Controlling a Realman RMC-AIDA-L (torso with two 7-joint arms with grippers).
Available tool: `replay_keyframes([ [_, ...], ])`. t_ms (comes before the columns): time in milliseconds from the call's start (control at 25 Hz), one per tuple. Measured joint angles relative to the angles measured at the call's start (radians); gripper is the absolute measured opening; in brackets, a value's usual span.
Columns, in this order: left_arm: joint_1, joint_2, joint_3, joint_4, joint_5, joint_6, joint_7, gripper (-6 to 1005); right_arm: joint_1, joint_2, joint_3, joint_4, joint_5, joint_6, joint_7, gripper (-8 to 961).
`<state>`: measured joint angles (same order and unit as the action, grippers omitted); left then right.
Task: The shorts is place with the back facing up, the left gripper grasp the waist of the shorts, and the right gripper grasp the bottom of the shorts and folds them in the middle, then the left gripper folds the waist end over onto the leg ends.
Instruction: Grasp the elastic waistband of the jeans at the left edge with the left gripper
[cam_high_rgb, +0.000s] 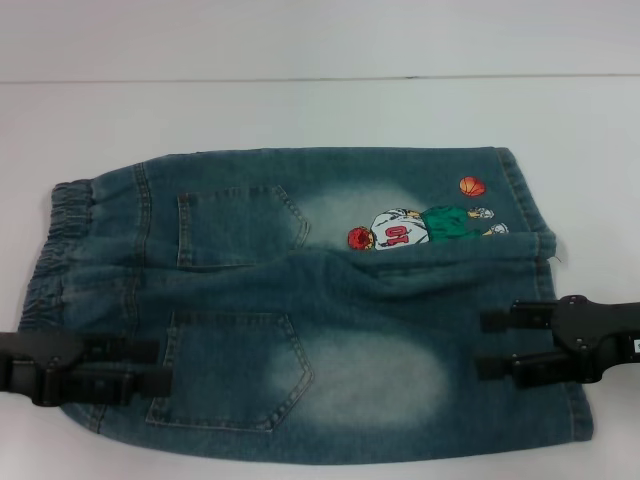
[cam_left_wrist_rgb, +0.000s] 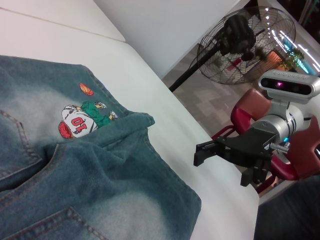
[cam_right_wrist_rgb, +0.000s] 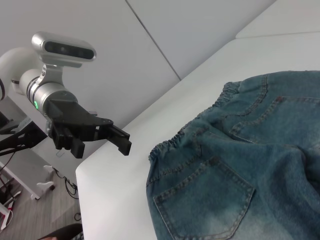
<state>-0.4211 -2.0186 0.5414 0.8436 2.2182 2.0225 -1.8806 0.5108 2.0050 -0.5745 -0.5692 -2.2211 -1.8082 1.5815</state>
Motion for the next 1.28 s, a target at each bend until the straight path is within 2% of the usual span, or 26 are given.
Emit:
replay_keyframes([
  [480,0.0,0.002,-0.008,0.0,0.0,-0.002,-0.04,822,0.003,0.002,-0.006,0.0,0.0,0.001,0.0,946],
  [680,-0.029,0.034,-0.027,0.04,0.028,0.007,-0.238,813,0.007,0.001,-0.006,-0.009,0.0,0.001,0.0,945],
  [960,-0.075,0.079,-0.073,0.144,0.151,-0.005,-0.512,801,0.015,0.0,-0.005,-0.011,0.0,0.002,-0.005,945],
  [1080,-0.097,0.091,-0.099,0.146,0.251,-0.027,-0.579,796,0.023,0.0,-0.005,-0.011,0.0,0.008,-0.009,945],
  [1280,-0.11,0.094,-0.097,0.146,0.38,-0.098,-0.635,787,0.036,-0.003,-0.007,-0.012,0.0,0.023,-0.01,945],
])
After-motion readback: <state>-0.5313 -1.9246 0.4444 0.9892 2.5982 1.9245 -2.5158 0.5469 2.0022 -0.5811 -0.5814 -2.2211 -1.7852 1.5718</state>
